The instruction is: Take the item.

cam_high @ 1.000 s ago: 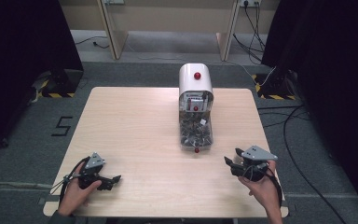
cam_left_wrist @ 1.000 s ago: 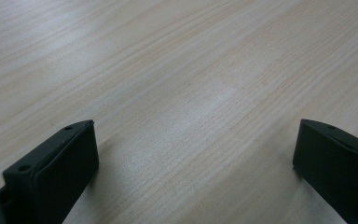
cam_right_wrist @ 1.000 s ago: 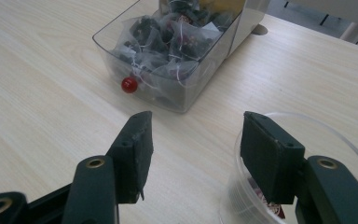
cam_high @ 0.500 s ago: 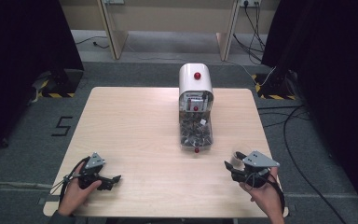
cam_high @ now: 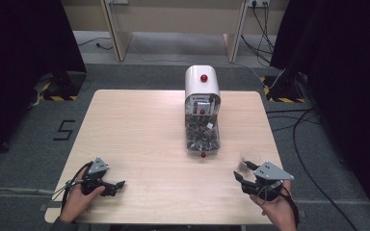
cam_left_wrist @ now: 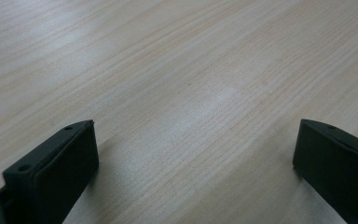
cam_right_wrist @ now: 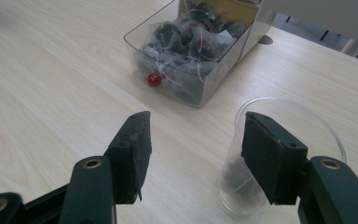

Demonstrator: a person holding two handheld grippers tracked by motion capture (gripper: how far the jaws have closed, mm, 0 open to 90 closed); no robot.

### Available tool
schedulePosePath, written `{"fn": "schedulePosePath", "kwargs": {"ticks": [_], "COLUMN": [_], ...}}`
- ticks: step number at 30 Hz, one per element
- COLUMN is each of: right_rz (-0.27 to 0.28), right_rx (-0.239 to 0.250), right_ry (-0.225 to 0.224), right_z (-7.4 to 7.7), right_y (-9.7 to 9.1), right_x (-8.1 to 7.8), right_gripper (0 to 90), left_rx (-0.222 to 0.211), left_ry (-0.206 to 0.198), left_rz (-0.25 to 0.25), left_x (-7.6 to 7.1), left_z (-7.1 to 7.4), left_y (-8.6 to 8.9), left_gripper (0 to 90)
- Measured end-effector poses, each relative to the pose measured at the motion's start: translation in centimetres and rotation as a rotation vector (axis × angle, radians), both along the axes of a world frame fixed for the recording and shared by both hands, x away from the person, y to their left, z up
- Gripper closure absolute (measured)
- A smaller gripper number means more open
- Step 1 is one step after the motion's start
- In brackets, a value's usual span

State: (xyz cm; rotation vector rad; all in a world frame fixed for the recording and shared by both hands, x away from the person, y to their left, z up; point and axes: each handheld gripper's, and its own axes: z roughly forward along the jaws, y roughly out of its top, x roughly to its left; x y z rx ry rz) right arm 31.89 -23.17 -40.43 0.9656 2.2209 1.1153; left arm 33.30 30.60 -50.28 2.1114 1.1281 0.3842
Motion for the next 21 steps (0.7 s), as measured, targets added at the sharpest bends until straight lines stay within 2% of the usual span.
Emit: {"fn": "schedulePosePath", "kwargs": {"ticks": [7, 13, 21], "right_rz": [-0.005, -0.009, -0.011], "right_rx": [0.011, 0.011, -0.002], "right_ry": [0.021, 0.014, 0.042], "right_z": [-0.6, -1.0, -2.4], "right_y": [-0.4, -0.7, -1.1], "right_x": [-0.6, -1.2, -1.8], "right_gripper": [42.3, 41.7, 38.9], "left_rx": [0.0, 0.0, 0.0], "left_ry": [0.0, 0.0, 0.0], "left_rz": [0.0, 0.0, 0.0], "left_x": [0.0, 0.0, 0.0], "left_z": [0.0, 0.0, 0.0], "left_y": [0.0, 0.0, 0.0], "left_gripper": [0.0, 0.0, 0.0]}}
